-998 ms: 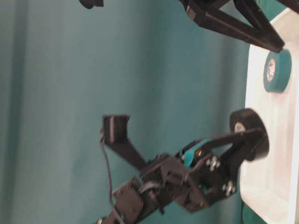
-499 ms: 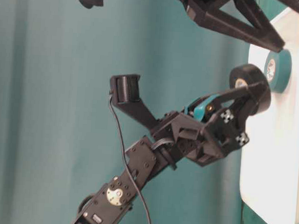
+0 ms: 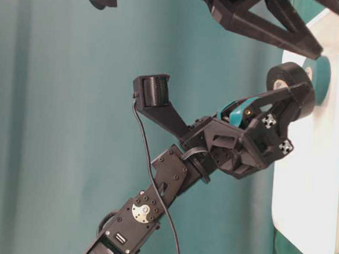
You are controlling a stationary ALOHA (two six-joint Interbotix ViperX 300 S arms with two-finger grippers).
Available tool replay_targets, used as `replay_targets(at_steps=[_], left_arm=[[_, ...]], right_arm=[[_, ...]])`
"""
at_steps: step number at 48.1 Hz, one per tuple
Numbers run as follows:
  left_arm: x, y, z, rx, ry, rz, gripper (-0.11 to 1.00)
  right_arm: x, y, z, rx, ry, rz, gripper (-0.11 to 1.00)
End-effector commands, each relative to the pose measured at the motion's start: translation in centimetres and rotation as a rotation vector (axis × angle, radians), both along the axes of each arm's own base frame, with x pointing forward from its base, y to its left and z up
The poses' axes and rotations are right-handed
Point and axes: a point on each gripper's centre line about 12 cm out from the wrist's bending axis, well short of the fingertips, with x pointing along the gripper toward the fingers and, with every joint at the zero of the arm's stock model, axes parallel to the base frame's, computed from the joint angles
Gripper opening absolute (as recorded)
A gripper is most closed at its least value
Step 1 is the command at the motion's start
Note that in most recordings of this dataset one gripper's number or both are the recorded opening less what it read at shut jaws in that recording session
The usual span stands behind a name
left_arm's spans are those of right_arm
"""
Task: Put the tape alternately from left to right into the white case.
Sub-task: 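Carry the black roll into the white case and release it, then withdraw the left gripper and move the right gripper toward the blue roll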
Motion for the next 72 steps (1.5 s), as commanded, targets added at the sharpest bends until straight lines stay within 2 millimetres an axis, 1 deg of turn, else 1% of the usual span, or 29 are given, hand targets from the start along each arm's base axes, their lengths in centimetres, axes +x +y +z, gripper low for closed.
replay_targets(at_steps=[1,11,14,17,19,24,25,27,28,29,33,42,52,59,66,72], left_arm=[[0.7,0.1,2.3,0.018,-0.067,-0.003,-0.04],[0.7,-0.4,2.4,0.020,-0.066,-0.016,-0.04],[0.7,-0.6,2.6,0.020,-0.069,-0.019,0.02],[0.6,-0.9,2.9,0.028,-0.074,-0.029,0.12],[0.5,-1.0,3.1,0.037,-0.074,-0.039,0.22],[0.2,-1.5,3.5,0.062,-0.075,-0.067,0.51],[0.2,-1.5,3.6,0.066,-0.074,-0.070,0.59],[0.1,-1.6,3.7,0.071,-0.075,-0.076,0.71],[0.0,-1.6,3.7,0.072,-0.076,-0.076,0.76],[-0.1,-1.7,3.7,0.072,-0.074,-0.078,0.78],[-0.3,-1.7,3.5,0.069,-0.067,-0.077,0.75],[-0.8,-1.8,3.0,0.063,-0.053,-0.076,0.75],[-1.8,-2.4,3.6,0.061,-0.055,-0.082,0.75],[-2.9,-3.1,4.5,0.056,-0.066,-0.088,0.75],[-4.3,-3.8,5.0,0.033,-0.070,-0.079,0.75],[-5.8,-4.5,4.8,-0.005,-0.063,-0.060,0.75]], right_arm=[[0.5,0.2,1.1,0.005,-0.039,0.006,0.88],[0.5,0.1,1.1,0.005,-0.038,0.004,0.88],[0.5,0.1,1.0,0.005,-0.036,0.004,0.88],[0.5,0.2,1.0,0.004,-0.035,0.006,0.88],[0.5,0.2,1.0,0.004,-0.035,0.006,0.88],[0.5,0.1,0.9,0.004,-0.035,0.004,0.88],[0.5,0.1,1.0,0.005,-0.036,0.004,0.88],[0.5,0.2,1.0,0.004,-0.035,0.006,0.88],[0.5,0.2,0.9,0.004,-0.033,0.006,0.88],[0.5,0.2,0.9,0.004,-0.033,0.006,0.88],[0.5,0.2,0.9,0.004,-0.033,0.006,0.88],[0.5,0.1,1.0,0.004,-0.035,0.004,0.88],[0.4,0.1,0.9,0.004,-0.035,0.004,0.88],[0.4,0.2,0.9,0.004,-0.033,0.006,0.88],[0.4,0.2,0.9,0.004,-0.032,0.006,0.88],[0.4,0.2,0.8,0.004,-0.030,0.006,0.88]])
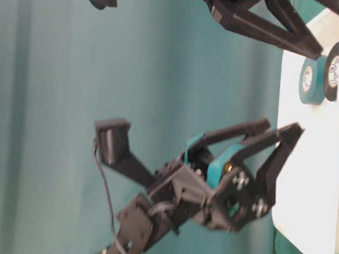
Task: Put the tape alternately from left to right into the white case.
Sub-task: 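Withdraw the left gripper and move the right gripper toward the blue roll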
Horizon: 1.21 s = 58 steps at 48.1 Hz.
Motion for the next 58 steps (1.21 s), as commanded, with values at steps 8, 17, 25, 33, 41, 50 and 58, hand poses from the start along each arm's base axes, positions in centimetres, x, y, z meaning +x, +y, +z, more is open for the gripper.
replay_targets(at_steps=[8,17,25,33,41,50,58], left_arm=[[-2.0,-1.9,1.0,-0.070,-0.022,0.023,0.75],[-3.3,-3.8,0.2,-0.140,-0.001,0.040,0.75],[-3.9,-4.9,0.3,-0.180,0.002,0.048,0.75],[-4.0,-5.1,-0.1,-0.186,0.011,0.048,0.75],[-3.9,-5.1,-0.1,-0.186,0.009,0.048,0.75],[-4.0,-5.1,-0.3,-0.186,0.017,0.049,0.75],[-4.1,-5.2,-0.4,-0.186,0.020,0.047,0.75]], right_arm=[[0.3,0.1,0.8,0.003,-0.029,0.004,0.88],[0.3,0.1,0.7,0.003,-0.027,0.004,0.88],[0.3,0.2,0.8,0.004,-0.030,0.006,0.88],[0.3,0.2,0.8,0.005,-0.030,0.005,0.88],[0.4,0.2,0.9,0.005,-0.033,0.005,0.88],[0.3,0.2,0.8,0.005,-0.030,0.005,0.88],[0.5,0.2,1.0,0.006,-0.036,0.006,0.88]])
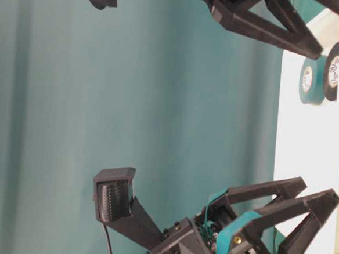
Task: Put the tape alternately from left to right into the white case.
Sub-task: 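Withdraw the left gripper and move the right gripper toward the blue roll, then grasp the blue tape roll by its rim with the right gripper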
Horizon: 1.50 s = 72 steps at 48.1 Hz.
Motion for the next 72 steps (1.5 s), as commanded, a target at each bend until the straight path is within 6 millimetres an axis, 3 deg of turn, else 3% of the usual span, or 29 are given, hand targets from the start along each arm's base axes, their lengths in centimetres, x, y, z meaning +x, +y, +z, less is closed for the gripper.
replay_targets(at_steps=[1,12,42,57,72], left_arm=[[0.2,-0.2,1.0,-0.001,-0.034,-0.003,0.75],[0.2,-0.2,1.0,-0.001,-0.032,-0.002,0.75],[-1.0,-0.2,-0.1,-0.002,0.003,-0.002,0.74],[-1.6,-0.2,-0.6,-0.003,0.017,-0.002,0.74],[-2.0,-0.3,-0.5,-0.005,0.015,0.000,0.74]], right_arm=[[0.5,0.3,1.1,0.007,-0.038,0.007,0.88],[1.1,1.5,1.7,0.025,-0.073,0.038,0.88],[6.3,4.8,1.1,0.093,-0.079,0.059,0.88],[9.1,6.8,0.1,0.091,-0.065,0.089,0.88],[12.1,7.6,-1.8,0.111,-0.011,0.053,0.88]])
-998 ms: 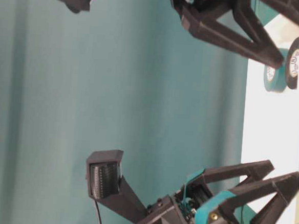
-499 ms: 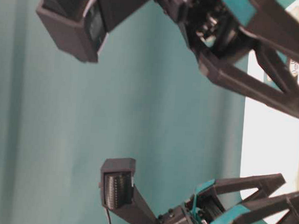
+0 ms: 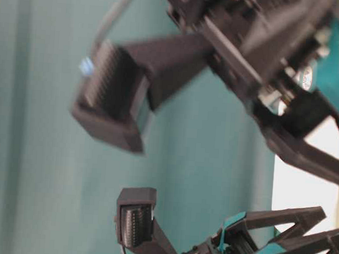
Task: Put the tape alternately from left to right into the white case.
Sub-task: 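Grasp the blue tape roll by its rim with the right gripper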
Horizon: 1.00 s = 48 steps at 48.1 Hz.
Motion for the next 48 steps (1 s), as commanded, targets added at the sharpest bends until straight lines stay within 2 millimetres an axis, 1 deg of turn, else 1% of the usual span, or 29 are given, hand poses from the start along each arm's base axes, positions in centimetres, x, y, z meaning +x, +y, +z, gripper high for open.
replay_targets(at_steps=[1,8,24,32,41,45,48], left_arm=[[0.1,-0.1,1.2,0.000,-0.040,-0.001,0.74],[0.0,-0.1,1.1,-0.001,-0.035,-0.001,0.74],[-0.3,-0.1,0.8,-0.001,-0.026,-0.001,0.74],[-0.4,-0.1,0.9,-0.001,-0.029,-0.001,0.74],[-0.5,-0.1,1.0,-0.001,-0.029,-0.001,0.74],[-0.5,-0.1,1.0,-0.001,-0.029,-0.001,0.74],[-0.5,-0.1,1.0,-0.001,-0.029,-0.001,0.74]], right_arm=[[1.3,0.5,1.1,0.020,-0.031,-0.007,0.88],[2.1,0.7,0.1,0.014,0.002,-0.017,0.88],[4.0,1.1,-1.4,0.014,0.013,-0.021,0.88],[4.5,1.2,-2.5,0.010,0.028,-0.021,0.87],[4.9,1.2,-3.3,0.018,0.053,-0.040,0.86],[4.8,1.1,-3.3,0.010,0.068,-0.044,0.82],[4.7,1.0,-3.2,0.004,0.077,-0.047,0.74]])
